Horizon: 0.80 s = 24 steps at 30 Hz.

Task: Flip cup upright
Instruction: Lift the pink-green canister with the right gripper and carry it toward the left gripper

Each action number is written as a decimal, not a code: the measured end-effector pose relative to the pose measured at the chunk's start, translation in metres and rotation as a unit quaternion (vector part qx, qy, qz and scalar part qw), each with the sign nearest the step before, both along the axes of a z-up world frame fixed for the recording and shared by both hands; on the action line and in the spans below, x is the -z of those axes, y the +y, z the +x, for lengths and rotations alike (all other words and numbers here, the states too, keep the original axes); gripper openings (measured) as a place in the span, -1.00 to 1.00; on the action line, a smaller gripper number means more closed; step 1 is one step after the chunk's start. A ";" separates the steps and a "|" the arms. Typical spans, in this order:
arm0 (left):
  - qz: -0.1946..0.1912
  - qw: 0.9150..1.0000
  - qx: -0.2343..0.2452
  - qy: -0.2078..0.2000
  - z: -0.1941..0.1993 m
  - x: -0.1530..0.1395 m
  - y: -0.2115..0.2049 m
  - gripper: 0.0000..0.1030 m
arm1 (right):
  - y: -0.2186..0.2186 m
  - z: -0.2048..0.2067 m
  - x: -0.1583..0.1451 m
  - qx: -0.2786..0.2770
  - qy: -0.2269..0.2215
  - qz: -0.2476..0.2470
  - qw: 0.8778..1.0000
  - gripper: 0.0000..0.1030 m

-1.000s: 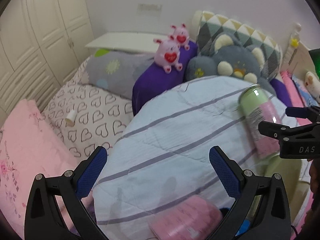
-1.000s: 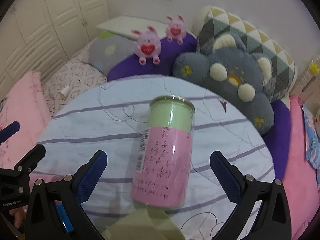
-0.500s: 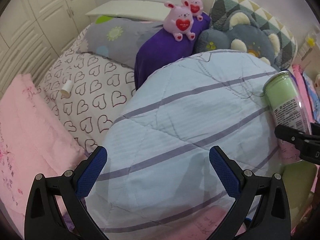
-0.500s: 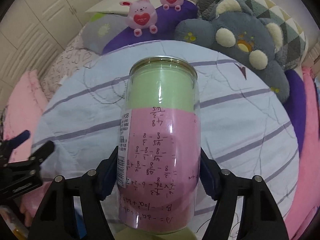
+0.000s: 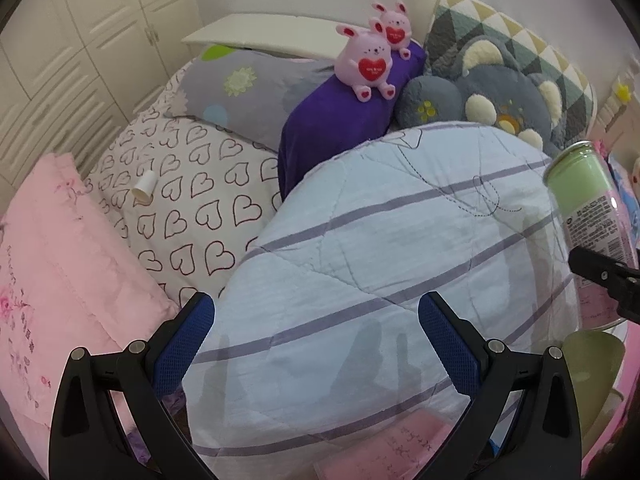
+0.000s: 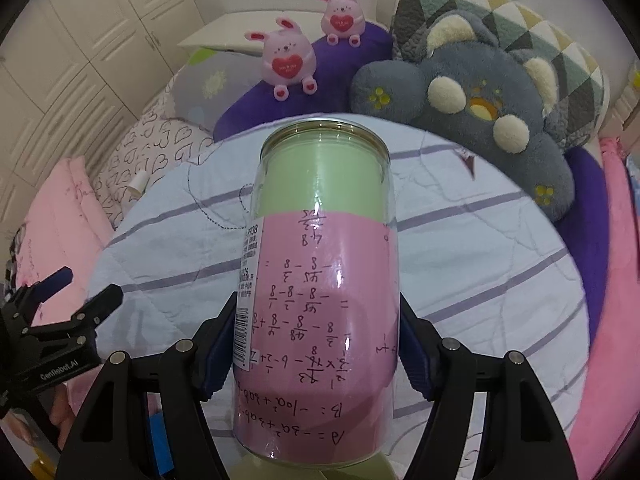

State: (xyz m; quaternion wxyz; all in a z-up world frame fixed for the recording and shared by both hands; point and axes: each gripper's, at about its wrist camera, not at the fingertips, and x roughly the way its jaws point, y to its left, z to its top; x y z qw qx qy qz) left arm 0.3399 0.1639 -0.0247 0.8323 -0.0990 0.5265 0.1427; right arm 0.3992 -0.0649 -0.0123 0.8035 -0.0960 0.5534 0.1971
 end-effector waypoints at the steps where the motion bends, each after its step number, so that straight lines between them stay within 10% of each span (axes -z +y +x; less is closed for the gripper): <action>1: 0.000 1.000 0.000 -0.003 -0.001 -0.002 0.000 1.00 | -0.002 -0.001 -0.004 0.004 -0.005 0.003 1.000 0.38; 24: 0.006 0.996 0.044 -0.077 -0.070 -0.057 -0.046 1.00 | -0.049 -0.082 -0.063 0.016 -0.078 0.053 0.995 0.37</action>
